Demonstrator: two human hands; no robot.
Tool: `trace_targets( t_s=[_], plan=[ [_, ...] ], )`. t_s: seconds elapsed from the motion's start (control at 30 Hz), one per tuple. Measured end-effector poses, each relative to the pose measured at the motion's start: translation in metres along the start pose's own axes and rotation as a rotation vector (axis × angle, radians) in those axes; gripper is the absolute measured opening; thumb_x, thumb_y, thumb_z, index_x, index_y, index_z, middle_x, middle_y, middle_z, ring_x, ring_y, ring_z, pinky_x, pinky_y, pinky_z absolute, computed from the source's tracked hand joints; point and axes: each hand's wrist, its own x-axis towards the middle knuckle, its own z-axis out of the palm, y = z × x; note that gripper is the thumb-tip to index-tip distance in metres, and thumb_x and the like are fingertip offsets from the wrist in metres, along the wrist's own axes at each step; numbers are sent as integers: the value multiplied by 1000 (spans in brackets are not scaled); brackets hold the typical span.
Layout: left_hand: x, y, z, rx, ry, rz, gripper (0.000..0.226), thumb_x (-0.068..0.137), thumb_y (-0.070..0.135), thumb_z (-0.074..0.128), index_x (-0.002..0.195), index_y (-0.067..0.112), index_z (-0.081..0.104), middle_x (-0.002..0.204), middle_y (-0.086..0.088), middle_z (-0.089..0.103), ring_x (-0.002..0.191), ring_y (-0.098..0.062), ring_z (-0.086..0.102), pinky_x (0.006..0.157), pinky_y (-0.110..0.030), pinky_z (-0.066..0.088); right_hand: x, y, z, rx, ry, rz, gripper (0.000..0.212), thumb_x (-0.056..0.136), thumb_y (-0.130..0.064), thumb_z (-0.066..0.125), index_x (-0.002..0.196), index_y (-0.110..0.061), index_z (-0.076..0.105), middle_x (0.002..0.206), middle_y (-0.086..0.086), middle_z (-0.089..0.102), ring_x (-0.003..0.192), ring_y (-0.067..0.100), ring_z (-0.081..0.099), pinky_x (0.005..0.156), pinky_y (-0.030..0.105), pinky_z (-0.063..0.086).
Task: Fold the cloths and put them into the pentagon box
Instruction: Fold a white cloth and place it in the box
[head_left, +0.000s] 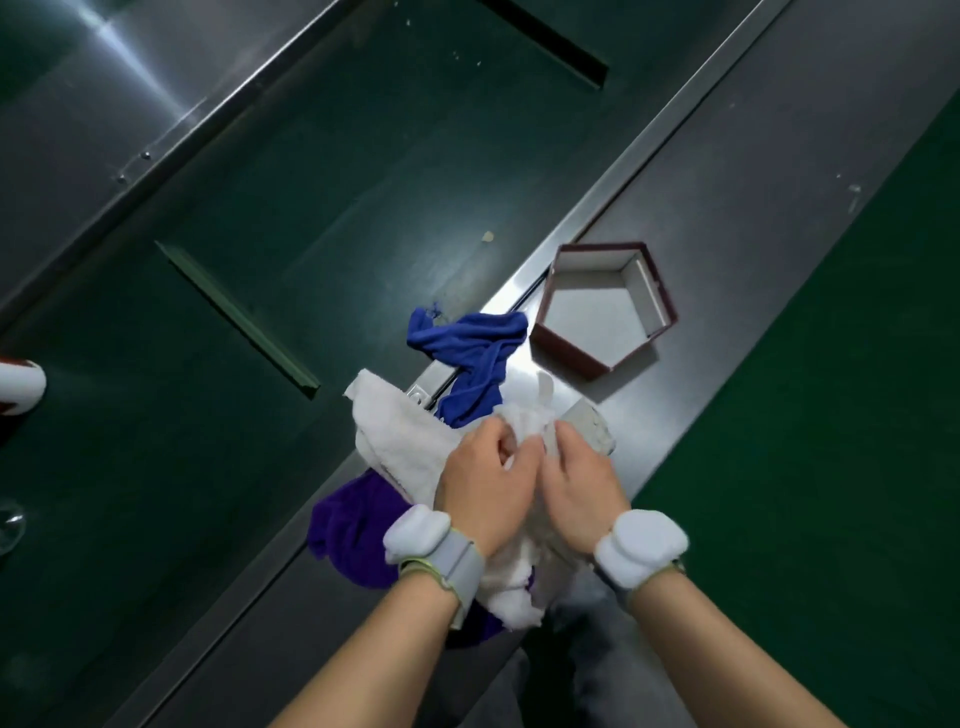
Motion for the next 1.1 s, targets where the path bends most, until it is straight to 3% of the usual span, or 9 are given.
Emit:
trace_targets(
  t_s=[0.1,0.2,0.3,0.47,0.6,0.77,0.9,1.0,1.1],
  plan=[
    [21,34,14,-95,-85,162,35,91,43,29,71,23,50,78,-3,53,80,-24,51,73,-37,41,23,-1,-51,304,54,33,18,88,-35,58,94,-18,62,92,2,69,88,23,64,80,37,50],
    [40,58,26,-293,-143,139,52,89,49,28,99,14,65,101,-4,67,97,-17,59,88,-36,47,55,1,-92,317,38,-16,34,70,-42,77,99,-26,67,91,-7,73,84,8,68,73,27,53],
    [61,63,37,-441,-96,-60,43,87,49,42,116,24,62,116,2,65,109,-12,58,97,-43,47,107,6,-124,-6,187,-107,23,76,-36,71,91,-18,69,88,5,72,81,24,65,64,30,47],
    [56,27,47,-332,3,-171,16,89,30,55,104,33,60,96,15,65,93,-4,61,87,-31,49,183,1,-124,-817,311,-149,29,83,-49,51,76,-22,58,85,6,64,89,31,56,70,36,30],
    [36,-9,51,-294,8,-260,13,88,29,57,99,36,61,86,7,69,85,-7,63,78,-26,51,206,7,-108,-975,307,-106,21,84,-37,48,72,-23,58,87,9,71,89,30,60,81,40,31],
    [11,-42,52,-237,74,-380,11,86,28,57,91,34,64,81,10,70,80,-4,64,71,-23,51,207,11,-101,-1182,497,-142,32,72,-48,60,83,-20,71,94,10,54,95,29,38,81,44,21],
    [3,-64,42,-7,148,-419,11,84,28,56,77,29,63,72,11,67,71,-8,61,65,-29,53,204,20,-97,-946,547,-63,74,60,-50,72,118,-16,41,121,16,41,106,37,44,91,57,31],
    [-1,-81,32,122,203,-472,10,83,29,54,75,26,60,73,8,65,68,-14,59,59,-31,51,210,24,-95,-677,408,36,93,68,-43,70,141,-27,14,113,19,58,95,40,61,74,46,38],
    [-3,-92,26,216,263,-448,8,83,30,56,78,24,58,84,3,63,73,-17,56,59,-27,42,213,26,-99,-679,382,71,101,72,-46,68,147,-30,2,111,19,63,100,39,60,70,43,36]
  ],
)
